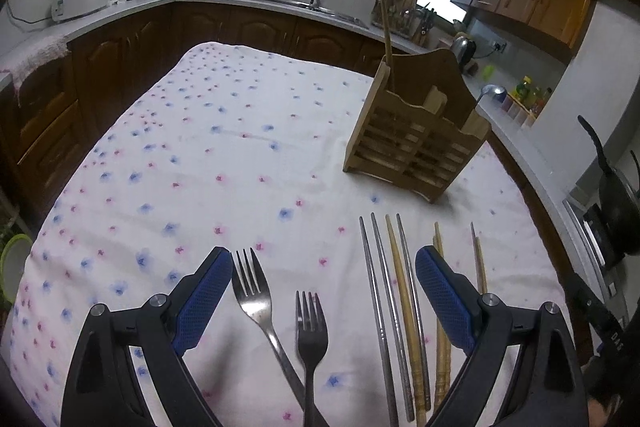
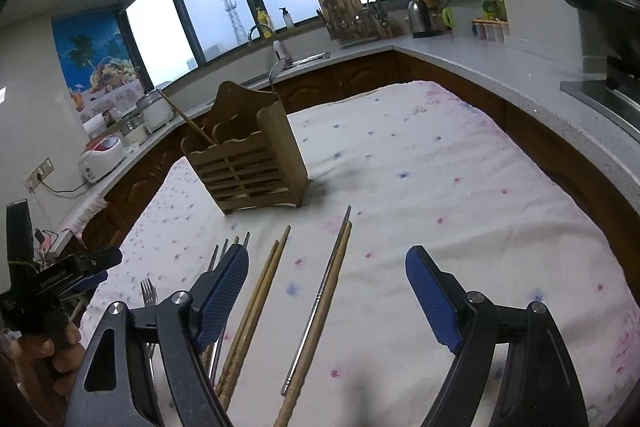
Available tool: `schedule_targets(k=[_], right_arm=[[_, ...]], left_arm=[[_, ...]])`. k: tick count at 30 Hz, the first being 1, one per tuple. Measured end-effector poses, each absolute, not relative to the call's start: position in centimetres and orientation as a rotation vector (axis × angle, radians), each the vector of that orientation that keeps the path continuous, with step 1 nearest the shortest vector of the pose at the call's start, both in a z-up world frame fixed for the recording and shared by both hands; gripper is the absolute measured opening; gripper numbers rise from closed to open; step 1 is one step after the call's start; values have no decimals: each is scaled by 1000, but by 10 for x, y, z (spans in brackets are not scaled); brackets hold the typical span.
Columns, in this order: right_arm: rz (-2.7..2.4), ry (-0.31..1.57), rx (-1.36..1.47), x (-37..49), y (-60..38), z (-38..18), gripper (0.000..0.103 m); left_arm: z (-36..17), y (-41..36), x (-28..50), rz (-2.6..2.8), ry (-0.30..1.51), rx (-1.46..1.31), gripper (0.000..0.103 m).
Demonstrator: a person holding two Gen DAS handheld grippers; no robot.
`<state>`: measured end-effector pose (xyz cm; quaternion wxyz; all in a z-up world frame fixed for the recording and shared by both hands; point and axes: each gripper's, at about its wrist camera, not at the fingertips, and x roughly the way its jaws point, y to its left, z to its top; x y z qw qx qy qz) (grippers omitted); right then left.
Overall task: Organize utensils
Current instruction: 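Move both tools back over the remaining utensils, then grasp a steel chopstick with the left tool while the right tool grasps a bamboo chopstick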
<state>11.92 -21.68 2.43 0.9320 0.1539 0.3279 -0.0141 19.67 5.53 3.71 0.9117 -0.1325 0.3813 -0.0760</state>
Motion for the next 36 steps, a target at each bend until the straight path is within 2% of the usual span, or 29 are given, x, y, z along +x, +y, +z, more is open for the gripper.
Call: schedule_targets(k=[5,7,9,12,15,20,23,30,36], right_arm=[[-25,689,306,125,-215,19,81],[-21,707,305,130,-215,16,74],[-18,736,311,137,-215,11,59],[-8,764,331,147,-217,4,49],[2,792,334,157,-215,-2,42],[8,855,314,175,-212,-15,30],[-15,919,302,189,-213,-30,22],[-44,1003,270,214,-216,-52,14],[-45,1018,233,223,-215,-51,12]], left_arm=[[33,52,205,-154,802,-258,92],[32,50,208,-147,809,-247,92],[30,48,212,-148,818,-239,92],[24,39,224,-149,834,-224,91],[18,29,234,-162,865,-196,83],[7,15,255,-184,929,-153,62],[0,8,270,-192,964,-135,57],[-16,-5,300,-186,1011,-100,55],[-35,-16,318,-194,1056,-71,45]])
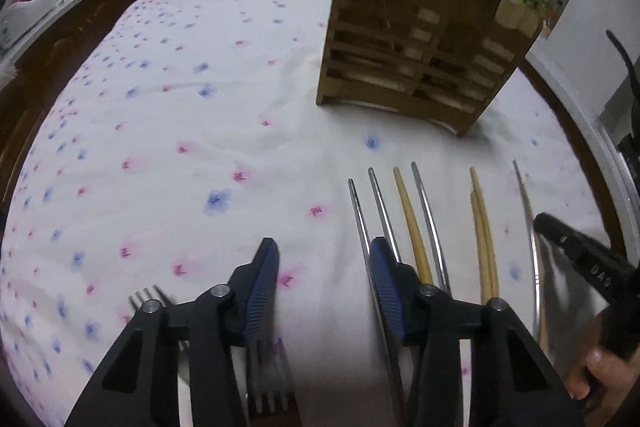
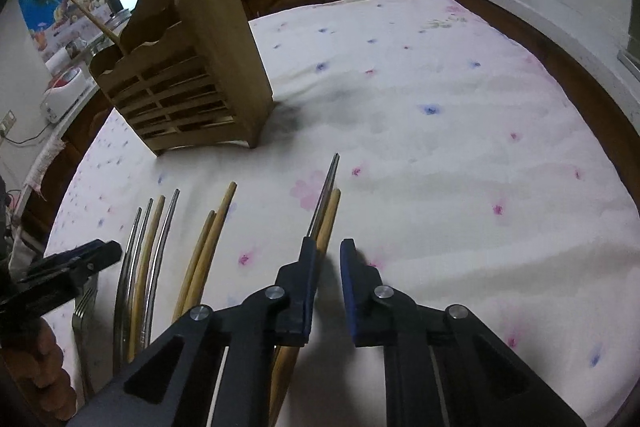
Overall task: Organize utensils
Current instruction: 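Grasp a steel chopstick with the left tool while the right tool grasps a bamboo chopstick, then lift both chopsticks and lower them into the wooden holder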
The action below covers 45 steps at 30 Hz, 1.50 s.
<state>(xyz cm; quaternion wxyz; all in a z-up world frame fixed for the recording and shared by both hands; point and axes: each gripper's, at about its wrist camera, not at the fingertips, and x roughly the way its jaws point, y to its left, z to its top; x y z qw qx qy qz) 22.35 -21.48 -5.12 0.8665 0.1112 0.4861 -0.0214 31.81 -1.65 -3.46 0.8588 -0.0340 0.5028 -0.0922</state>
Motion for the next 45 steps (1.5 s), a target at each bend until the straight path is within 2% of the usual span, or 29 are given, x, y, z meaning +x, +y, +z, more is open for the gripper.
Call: schedule_targets(k=[16,18,20,21,25,29,35,45], right_arm=[[-24,1072,134,246,-205,-54,10],[-25,1071,118,252,-202,-55,11],[-28,1062,107,253,-200,-55,11],[-26,1056,103,252,-200,-55,12],[-15,1038,114,248,-202,-55,9],[22,1012,195,238,-207,-43,5],[59,937,240,216,-212,-12,5],[107,823,260,189,-206,37,5]], left_arm=[[-44,-51,338,-243,1067,126,43],[-43,-55,342,-259,1073,135,37],[-43,-58,343,-278,1071,144,25],[-42,-59,343,-287,1069,148,22],[-42,-62,341,-313,1055,148,7],[-40,-58,339,-319,1064,107,3],[-20,-43,326,-334,1030,25,2],[46,-16,276,-391,888,-57,2]])
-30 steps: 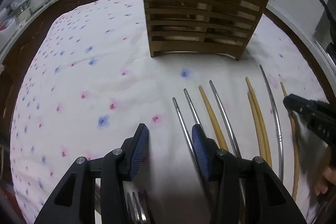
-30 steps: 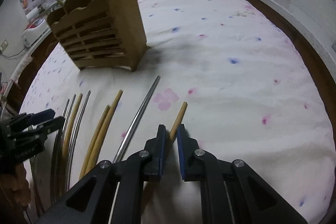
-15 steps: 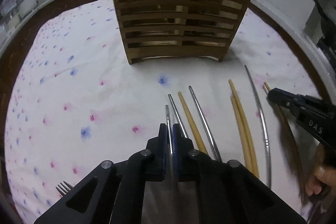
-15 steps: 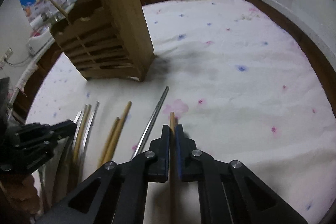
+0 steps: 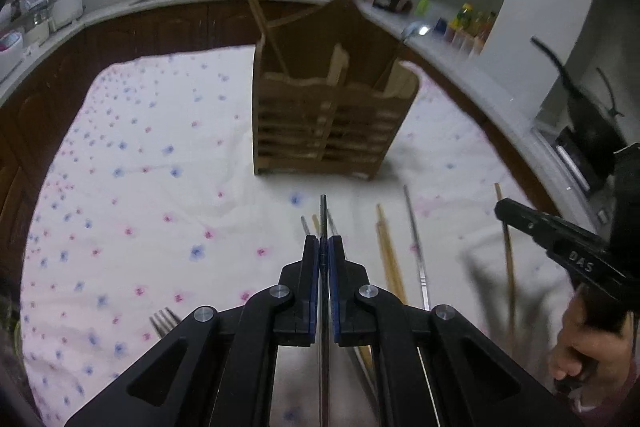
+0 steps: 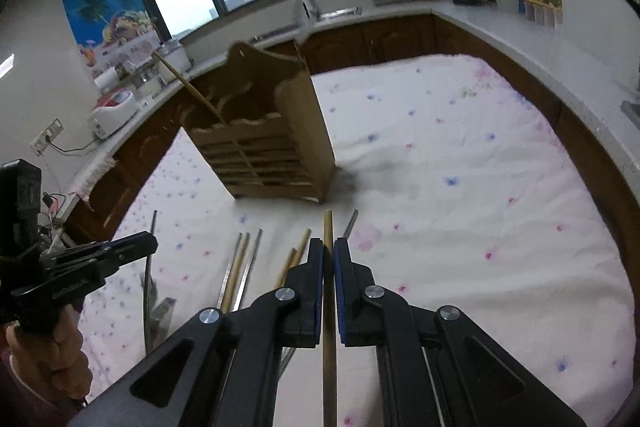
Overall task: Organize utensils
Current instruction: 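Lift both chopsticks and lower them into the wooden holder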
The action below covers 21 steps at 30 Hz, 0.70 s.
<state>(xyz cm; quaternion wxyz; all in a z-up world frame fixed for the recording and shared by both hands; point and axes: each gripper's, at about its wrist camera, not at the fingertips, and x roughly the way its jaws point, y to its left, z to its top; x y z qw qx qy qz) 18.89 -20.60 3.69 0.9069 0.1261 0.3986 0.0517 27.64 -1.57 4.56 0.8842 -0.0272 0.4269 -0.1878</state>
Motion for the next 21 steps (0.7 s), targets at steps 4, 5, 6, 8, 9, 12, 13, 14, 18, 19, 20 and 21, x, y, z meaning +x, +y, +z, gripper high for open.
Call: schedule_targets(k=[4,5,6,8,9,12,13,14,18,19,20,21], right_arm=[[123,782,254,176,-201,55,5],[127,769,252,173,-200,60,5],[130,758,251,170,-200,64,5],[132,734,248,165,-198,73,5],[133,717,246,162,-197,79,5],[133,679,239,155,-196,92,5],[132,664,237,153,-195,96,5],[131,655,237,152,-195,99,5],[130,619,239,148,-195,110,5],[128,610,243,148,-196,112,5],[127,598,248,147,-197,114,5],[127,590,250,147,-197,117,5]], left_arm=[[68,-3,249,-410,841,-68,2],[72,1,244,-412,833,-71,2],[78,5,237,-416,819,-74,2],[88,11,225,-422,797,-77,2],[92,14,220,-422,790,-80,2],[104,24,204,-428,759,-102,2],[108,28,200,-428,749,-111,2],[110,32,197,-427,741,-120,2],[120,46,186,-414,700,-151,2],[122,49,184,-412,693,-159,2],[122,50,183,-412,688,-164,2],[124,53,182,-408,681,-170,2]])
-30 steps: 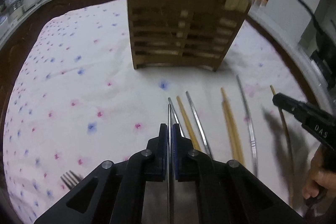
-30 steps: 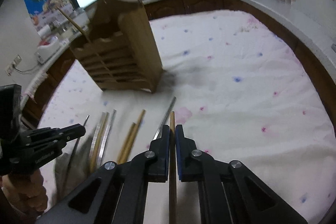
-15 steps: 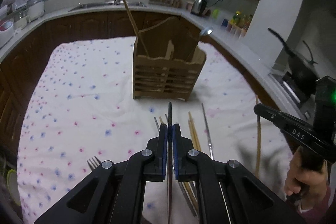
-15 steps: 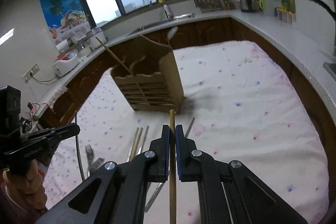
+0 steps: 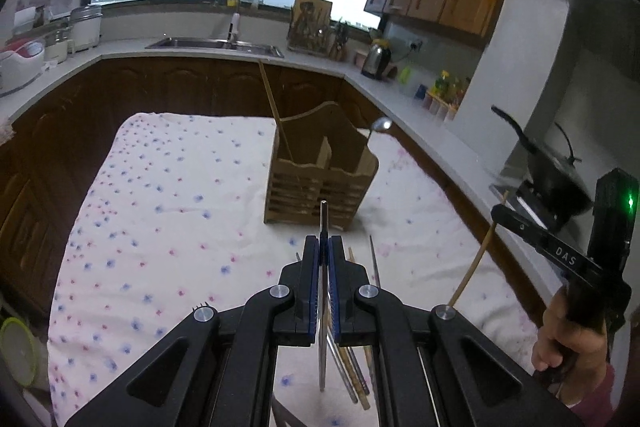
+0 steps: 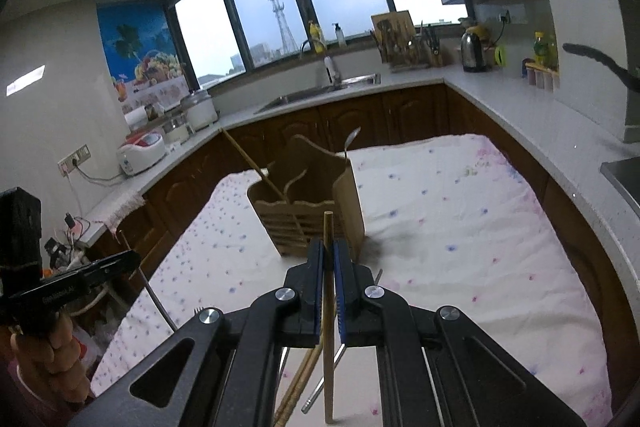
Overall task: Organize utensils
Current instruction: 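Lift both chopsticks and lower them into the wooden holder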
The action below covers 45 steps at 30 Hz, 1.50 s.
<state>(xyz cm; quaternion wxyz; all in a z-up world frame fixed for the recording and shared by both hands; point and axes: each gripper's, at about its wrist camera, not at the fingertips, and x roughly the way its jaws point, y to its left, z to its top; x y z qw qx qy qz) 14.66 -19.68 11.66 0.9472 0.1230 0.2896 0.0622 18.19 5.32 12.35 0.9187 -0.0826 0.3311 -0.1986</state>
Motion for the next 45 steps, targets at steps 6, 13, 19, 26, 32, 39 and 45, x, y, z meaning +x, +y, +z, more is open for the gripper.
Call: schedule_targets(k=[6,13,19,26,32,39,45], right_arm=[[121,537,261,147,-198,129,5],[119,499,268,158,-199,137,5],[119,454,278,172,-198,146,5],[122,370,287,203,-203,168,5],[100,289,311,229,-209,189,5],[60,190,317,256,-215,197,5],[40,196,315,286,-215,180,5]], left_arm=[[128,61,184,-402,650,-205,2],[132,67,193,-398,595,-241,2],[140,72,202,-380,513,-265,2],[152,75,226,-381,438,-290,2],[159,70,253,-370,345,-300,2],[144,55,292,-336,275,-292,2],[117,32,328,-307,260,-283,2]])
